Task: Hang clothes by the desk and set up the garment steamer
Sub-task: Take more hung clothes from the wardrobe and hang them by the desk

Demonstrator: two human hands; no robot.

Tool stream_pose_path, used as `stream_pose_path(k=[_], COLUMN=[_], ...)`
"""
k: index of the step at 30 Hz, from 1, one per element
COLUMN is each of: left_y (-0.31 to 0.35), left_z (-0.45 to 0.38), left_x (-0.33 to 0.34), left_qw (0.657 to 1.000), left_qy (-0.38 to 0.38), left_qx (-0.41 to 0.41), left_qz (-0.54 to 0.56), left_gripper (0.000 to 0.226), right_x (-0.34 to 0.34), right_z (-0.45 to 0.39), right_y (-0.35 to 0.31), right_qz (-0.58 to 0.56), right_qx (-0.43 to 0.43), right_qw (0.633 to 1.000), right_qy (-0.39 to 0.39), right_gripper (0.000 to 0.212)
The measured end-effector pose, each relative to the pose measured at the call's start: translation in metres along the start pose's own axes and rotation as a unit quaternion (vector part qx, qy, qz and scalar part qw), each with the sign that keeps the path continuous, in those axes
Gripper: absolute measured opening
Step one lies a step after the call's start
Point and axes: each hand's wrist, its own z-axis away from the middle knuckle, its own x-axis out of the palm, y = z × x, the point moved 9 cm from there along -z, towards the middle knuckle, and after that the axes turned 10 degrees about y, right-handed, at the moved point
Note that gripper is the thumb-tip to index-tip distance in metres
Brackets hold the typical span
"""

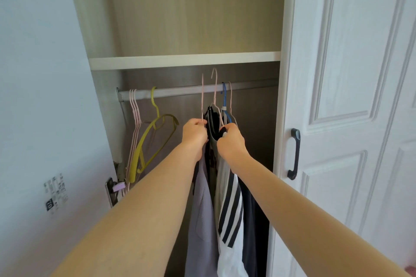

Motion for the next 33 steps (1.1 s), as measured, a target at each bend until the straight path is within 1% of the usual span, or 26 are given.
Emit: stream_pose_path(k=[4,8,12,15,17,21,24,27,29,31,33], left_y=[-0.008,-0.02,-0.029,-0.033,-0.033,-0.029,-0.025,-0.02,-0.017,-0.017,-0.015], left_z=[0.023,0.049,0.074,0.101,0.12,0.155,0.184,0.217,0.24,0.262,0.284], left_x=[-0.007,-0.017,-0.031,-0.041,-0.047,-0.058,-0.067,-0.076,-0.081,-0.087,-0.095], left_qw=[1.0,0.997,0.996,0.993,0.988,0.975,0.961,0.939,0.927,0.923,0.927], left_qy=[-0.003,-0.006,-0.019,-0.035,-0.054,-0.107,-0.121,-0.132,-0.145,-0.155,-0.168], left_qx=[-0.022,-0.062,-0.08,-0.108,-0.132,-0.159,-0.182,-0.21,-0.225,-0.232,-0.228], left_qz=[0.014,0.053,0.025,0.04,0.059,0.111,0.169,0.237,0.261,0.264,0.245], left_gripper=[0.024,0.021,0.019,0.017,0.02,0.036,0.041,0.04,0.038,0.03,0.023], right_x=[-0.006,-0.016,-0.031,-0.047,-0.057,-0.08,-0.094,-0.107,-0.115,-0.123,-0.132], right_z=[0.02,0.045,0.073,0.099,0.118,0.153,0.177,0.202,0.221,0.24,0.259], right_y=[0.01,0.02,0.026,0.025,0.023,0.016,0.014,0.012,0.01,0.009,0.009], right_qz=[0.009,0.024,0.016,0.017,0.022,0.016,0.012,0.015,0.019,0.024,0.023], right_qx=[0.002,0.001,0.013,0.016,0.015,0.015,0.017,0.019,0.016,0.016,0.019], right_qw=[1.0,1.0,1.0,1.0,1.0,1.0,1.0,0.999,0.999,0.999,0.999], right_qy=[-0.008,-0.005,-0.015,-0.011,-0.009,0.0,0.012,0.026,0.031,0.035,0.042], right_gripper=[0.038,0.038,0.042,0.045,0.045,0.039,0.035,0.033,0.032,0.032,0.031])
